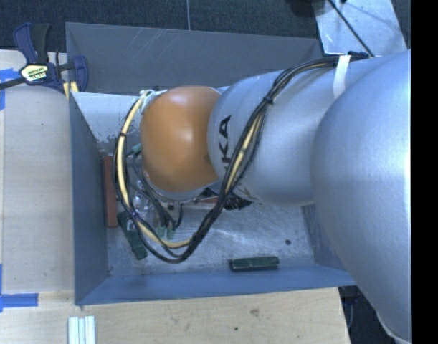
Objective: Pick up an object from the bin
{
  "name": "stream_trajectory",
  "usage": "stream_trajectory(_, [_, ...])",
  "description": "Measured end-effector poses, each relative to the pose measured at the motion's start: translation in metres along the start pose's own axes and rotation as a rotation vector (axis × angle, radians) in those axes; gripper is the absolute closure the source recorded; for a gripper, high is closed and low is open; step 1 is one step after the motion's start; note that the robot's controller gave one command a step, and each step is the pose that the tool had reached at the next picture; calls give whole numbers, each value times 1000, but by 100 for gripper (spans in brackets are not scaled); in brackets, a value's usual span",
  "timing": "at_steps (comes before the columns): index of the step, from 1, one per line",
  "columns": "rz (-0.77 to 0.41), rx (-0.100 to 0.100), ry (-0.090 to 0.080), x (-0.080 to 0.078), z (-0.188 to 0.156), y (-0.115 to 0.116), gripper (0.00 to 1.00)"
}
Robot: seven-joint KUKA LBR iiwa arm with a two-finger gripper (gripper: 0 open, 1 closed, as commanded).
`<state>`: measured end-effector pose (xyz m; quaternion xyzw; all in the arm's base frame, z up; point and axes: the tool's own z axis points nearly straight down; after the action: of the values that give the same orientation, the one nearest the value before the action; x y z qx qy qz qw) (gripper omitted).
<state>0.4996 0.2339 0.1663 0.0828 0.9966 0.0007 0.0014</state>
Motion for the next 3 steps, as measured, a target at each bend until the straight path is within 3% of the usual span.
stream_trajectory(2, [64, 2, 3, 0, -13, -3, 100])
stream_trajectory(3, [74, 2, 3, -32, -74, -15, 100])
